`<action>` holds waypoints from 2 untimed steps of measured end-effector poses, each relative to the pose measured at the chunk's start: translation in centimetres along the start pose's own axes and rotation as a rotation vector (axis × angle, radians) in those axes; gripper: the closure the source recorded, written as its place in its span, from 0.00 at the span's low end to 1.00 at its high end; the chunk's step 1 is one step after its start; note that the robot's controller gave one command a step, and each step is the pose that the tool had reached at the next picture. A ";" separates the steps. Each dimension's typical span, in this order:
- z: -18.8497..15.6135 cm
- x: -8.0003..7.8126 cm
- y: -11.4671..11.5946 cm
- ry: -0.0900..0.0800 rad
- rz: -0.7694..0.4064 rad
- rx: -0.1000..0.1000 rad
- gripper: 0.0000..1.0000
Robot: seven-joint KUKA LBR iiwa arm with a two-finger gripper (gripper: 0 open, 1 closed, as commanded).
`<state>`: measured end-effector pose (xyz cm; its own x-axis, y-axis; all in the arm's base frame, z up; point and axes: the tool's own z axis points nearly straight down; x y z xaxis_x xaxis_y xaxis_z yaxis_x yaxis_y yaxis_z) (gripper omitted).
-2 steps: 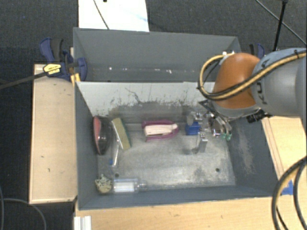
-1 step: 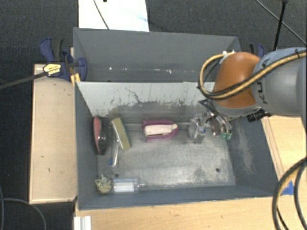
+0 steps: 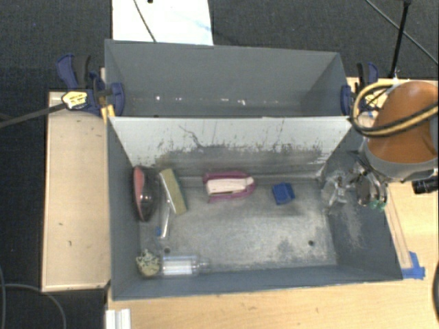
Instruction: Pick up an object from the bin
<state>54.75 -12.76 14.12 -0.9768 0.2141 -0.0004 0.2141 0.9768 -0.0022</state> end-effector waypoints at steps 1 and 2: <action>3.2 3.8 -0.5 0.004 0.004 -0.002 1.00; 3.0 3.6 -0.5 -0.002 0.001 -0.002 0.00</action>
Offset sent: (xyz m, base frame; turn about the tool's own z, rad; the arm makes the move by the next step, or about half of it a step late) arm -0.0365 0.0031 -0.0307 -0.0005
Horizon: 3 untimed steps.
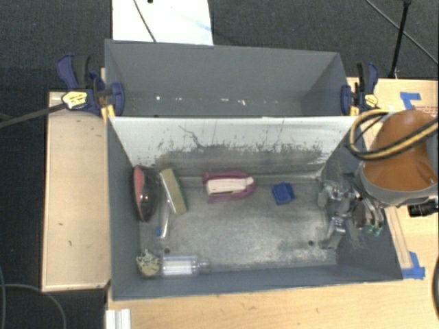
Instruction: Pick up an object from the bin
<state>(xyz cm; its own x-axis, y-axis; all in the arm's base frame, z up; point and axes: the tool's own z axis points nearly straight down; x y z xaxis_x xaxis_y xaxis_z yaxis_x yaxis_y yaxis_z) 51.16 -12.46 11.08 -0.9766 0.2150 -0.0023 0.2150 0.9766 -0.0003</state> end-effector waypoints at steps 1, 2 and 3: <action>-6.2 -3.8 7.8 -0.010 -0.096 -0.005 0.00; 4.5 -5.6 8.4 0.006 -0.032 -0.001 0.00; 4.0 -5.8 8.3 -0.001 -0.034 -0.001 1.00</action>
Offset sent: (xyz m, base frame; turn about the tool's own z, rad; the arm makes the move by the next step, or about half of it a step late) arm 0.0490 0.0630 0.0571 -0.0872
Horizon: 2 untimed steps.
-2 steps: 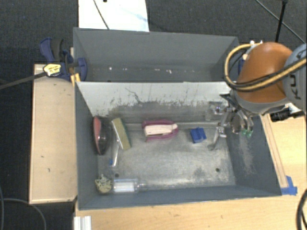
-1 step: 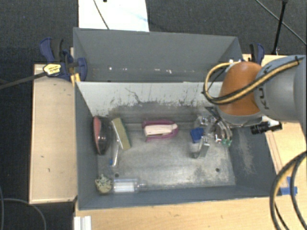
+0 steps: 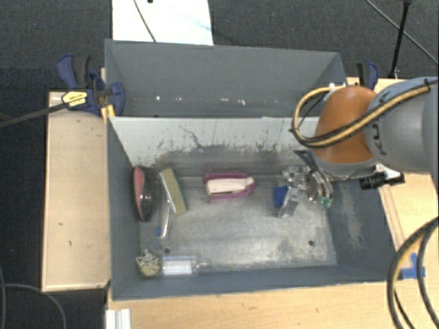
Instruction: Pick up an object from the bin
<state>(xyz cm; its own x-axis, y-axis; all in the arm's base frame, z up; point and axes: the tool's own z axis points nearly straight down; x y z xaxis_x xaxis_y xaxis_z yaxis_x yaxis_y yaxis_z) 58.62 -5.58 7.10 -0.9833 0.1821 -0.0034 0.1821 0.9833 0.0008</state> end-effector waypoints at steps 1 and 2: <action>-12.5 2.7 1.2 -0.006 -0.015 -0.001 1.00; -25.1 3.5 -1.1 -0.008 -0.265 0.001 1.00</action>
Offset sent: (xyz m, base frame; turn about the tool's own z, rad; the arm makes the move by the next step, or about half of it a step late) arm -0.0261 0.0164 0.1195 -0.0086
